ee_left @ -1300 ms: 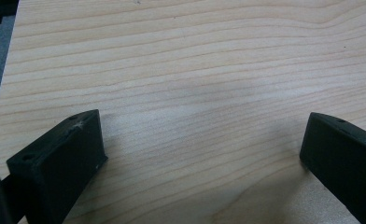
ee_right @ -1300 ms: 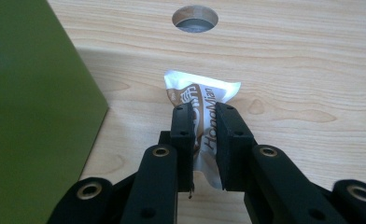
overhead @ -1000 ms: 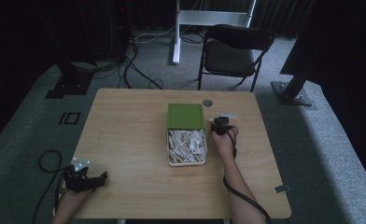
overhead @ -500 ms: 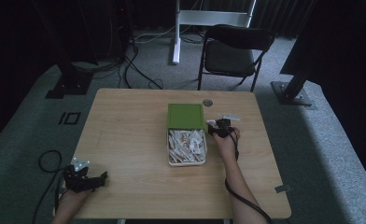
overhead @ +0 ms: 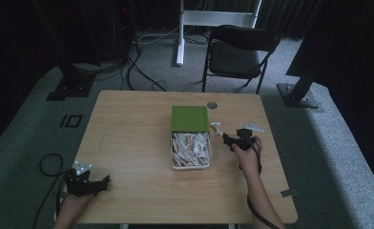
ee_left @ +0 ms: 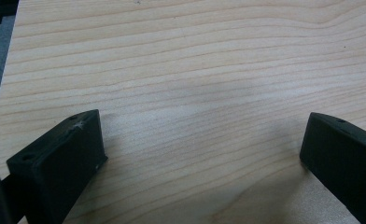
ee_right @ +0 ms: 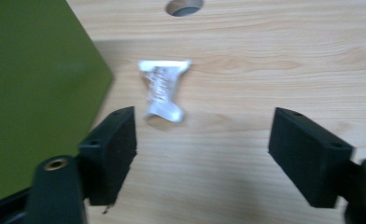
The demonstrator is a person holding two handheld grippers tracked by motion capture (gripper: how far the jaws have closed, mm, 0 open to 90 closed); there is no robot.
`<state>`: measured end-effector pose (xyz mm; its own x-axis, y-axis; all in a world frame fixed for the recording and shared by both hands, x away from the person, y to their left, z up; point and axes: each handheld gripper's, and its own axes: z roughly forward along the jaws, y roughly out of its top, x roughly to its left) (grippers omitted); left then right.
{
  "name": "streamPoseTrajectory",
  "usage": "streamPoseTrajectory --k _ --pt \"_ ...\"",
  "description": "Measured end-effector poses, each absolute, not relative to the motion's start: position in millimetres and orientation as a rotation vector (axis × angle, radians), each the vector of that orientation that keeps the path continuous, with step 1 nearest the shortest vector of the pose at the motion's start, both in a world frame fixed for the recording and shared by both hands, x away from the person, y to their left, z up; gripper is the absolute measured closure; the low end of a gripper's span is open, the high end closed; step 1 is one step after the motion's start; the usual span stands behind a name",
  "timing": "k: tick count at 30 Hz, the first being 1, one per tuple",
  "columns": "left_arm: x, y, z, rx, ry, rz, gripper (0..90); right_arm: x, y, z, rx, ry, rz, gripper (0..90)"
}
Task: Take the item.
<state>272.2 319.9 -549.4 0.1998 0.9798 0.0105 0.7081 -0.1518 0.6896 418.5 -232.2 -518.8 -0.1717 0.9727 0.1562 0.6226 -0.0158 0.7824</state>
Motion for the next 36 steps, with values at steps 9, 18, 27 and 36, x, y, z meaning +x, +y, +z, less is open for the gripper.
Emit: streamPoseTrajectory --k 9,18,27,36 --pt "272 320 -549 1.929 1.566 0.639 0.7 397 -246 -521 1.635 1.871 1.018 17.6" --pt "272 320 -549 1.928 1.567 0.639 0.7 373 -263 -522 1.656 1.822 1.023 17.6" --pt "272 320 -549 1.929 1.566 0.639 0.7 354 -284 -535 1.689 1.79 0.964 17.6" --pt "272 320 -549 1.933 1.566 0.638 0.7 335 -295 -544 1.7 1.816 0.933 17.5"
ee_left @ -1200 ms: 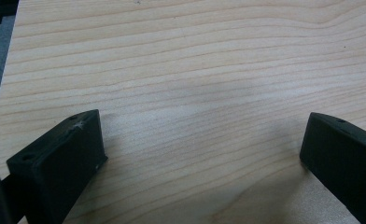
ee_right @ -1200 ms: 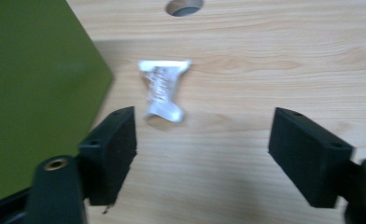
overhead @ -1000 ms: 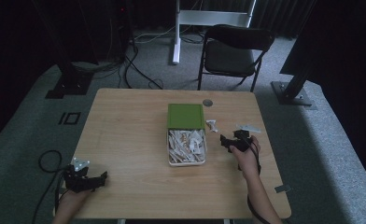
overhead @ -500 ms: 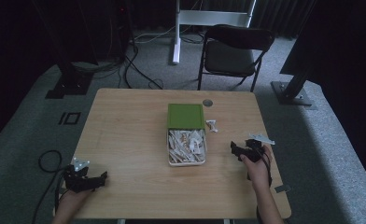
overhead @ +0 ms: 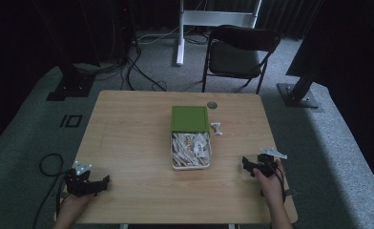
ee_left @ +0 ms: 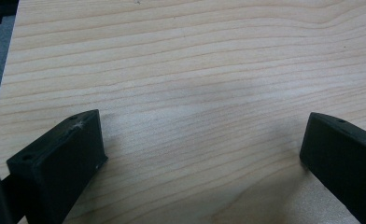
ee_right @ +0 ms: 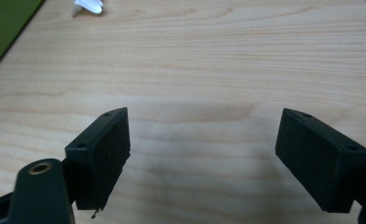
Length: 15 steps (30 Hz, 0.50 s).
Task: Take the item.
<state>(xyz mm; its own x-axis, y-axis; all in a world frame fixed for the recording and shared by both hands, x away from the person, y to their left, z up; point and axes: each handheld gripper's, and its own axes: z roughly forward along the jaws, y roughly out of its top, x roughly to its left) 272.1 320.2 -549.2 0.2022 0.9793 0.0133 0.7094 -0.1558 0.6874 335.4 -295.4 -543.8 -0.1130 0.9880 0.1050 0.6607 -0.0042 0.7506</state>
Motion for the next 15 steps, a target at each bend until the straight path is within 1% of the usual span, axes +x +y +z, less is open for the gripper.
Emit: streamPoseTrajectory --k 8,15 --pt "272 320 -549 1.933 1.566 0.639 0.6 317 -308 -539 1.708 1.798 0.931 17.5" --pt "272 320 -549 1.933 1.566 0.639 0.7 304 -310 -539 1.705 1.769 0.917 17.5"
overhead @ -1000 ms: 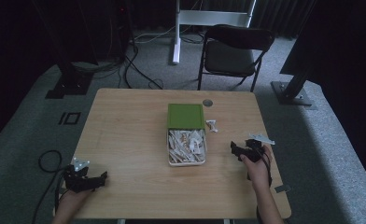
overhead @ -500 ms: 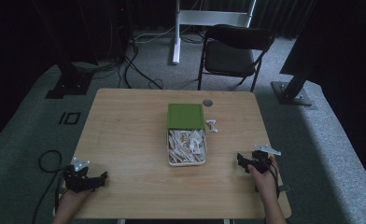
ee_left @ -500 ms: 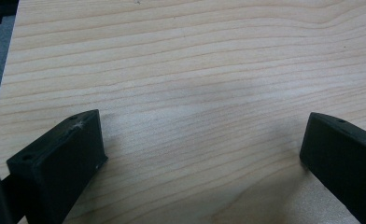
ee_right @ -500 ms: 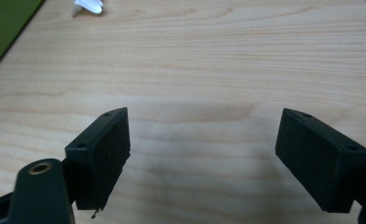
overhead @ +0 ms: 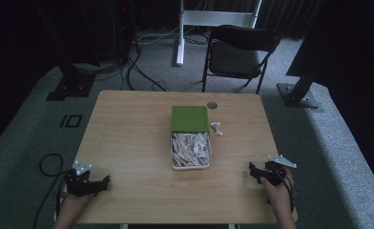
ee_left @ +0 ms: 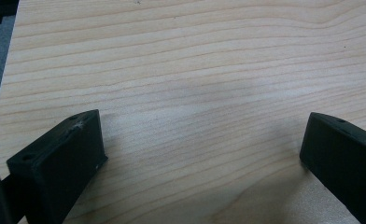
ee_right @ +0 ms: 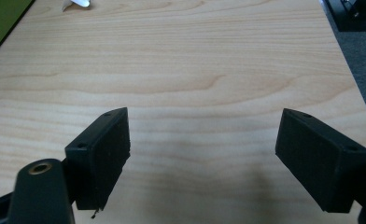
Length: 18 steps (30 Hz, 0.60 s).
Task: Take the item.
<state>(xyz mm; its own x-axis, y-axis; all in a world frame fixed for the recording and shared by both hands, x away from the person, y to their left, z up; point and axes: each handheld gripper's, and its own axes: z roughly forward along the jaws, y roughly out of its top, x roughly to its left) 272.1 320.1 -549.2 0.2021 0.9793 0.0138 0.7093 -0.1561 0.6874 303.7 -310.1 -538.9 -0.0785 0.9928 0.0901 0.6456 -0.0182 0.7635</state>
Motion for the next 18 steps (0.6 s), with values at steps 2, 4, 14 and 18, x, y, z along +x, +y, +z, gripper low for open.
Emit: streamPoseTrajectory --k 2,4,14,18 --pt "272 320 -549 1.933 1.566 0.639 0.7 301 -310 -540 1.705 1.761 0.911 17.5" --pt "272 320 -549 1.932 1.565 0.64 0.7 295 -310 -544 1.713 1.758 0.922 14.9" --pt "271 320 -549 1.928 1.569 0.642 0.7 280 -303 -555 1.652 1.853 0.821 14.5" --pt "271 320 -549 1.927 1.569 0.642 0.7 279 -304 -555 1.65 1.861 0.827 14.6"
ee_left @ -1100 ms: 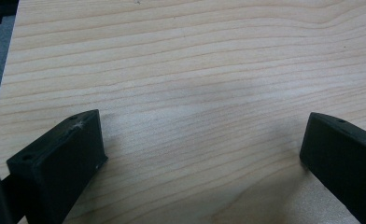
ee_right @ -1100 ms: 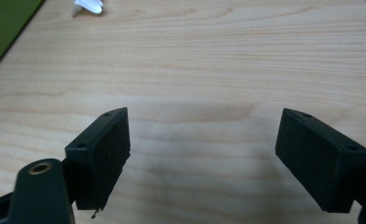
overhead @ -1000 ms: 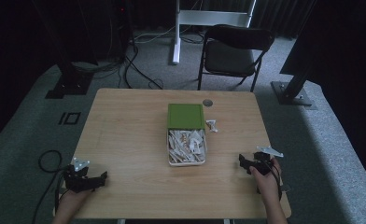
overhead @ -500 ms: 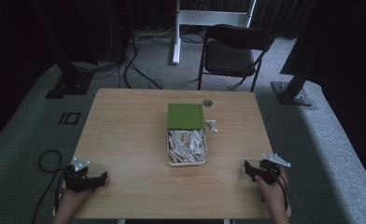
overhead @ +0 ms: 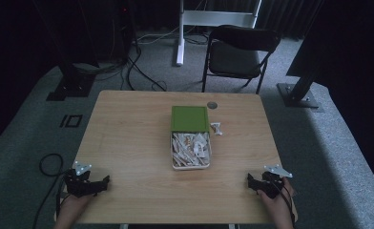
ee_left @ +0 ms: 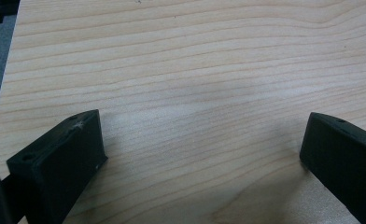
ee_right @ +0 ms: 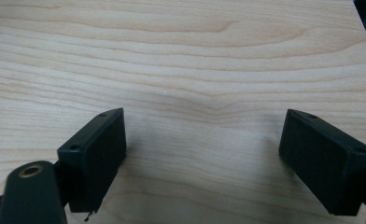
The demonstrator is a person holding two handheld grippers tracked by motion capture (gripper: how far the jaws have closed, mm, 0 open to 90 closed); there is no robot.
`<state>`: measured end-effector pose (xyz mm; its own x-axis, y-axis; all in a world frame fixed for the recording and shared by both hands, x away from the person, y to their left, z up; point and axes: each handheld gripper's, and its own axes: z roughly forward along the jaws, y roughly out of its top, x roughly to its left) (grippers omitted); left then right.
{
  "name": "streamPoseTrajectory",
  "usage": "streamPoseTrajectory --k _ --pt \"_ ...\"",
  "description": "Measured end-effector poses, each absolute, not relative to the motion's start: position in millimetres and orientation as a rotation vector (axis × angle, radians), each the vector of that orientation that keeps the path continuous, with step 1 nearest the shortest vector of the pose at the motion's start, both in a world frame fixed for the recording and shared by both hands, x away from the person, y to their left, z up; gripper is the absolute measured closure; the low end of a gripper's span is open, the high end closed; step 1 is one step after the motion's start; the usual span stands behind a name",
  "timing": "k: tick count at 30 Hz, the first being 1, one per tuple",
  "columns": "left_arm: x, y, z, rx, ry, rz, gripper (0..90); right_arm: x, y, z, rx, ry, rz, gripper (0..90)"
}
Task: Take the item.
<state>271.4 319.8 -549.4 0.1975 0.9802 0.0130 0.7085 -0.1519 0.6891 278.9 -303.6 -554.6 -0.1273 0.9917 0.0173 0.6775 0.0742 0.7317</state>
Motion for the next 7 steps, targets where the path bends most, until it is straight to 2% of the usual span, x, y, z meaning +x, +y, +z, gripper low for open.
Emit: streamPoseTrajectory --k 7 --pt "271.5 319.9 -549.3 1.928 1.569 0.641 0.7 279.8 -303.5 -554.8 1.643 1.874 0.826 11.9"
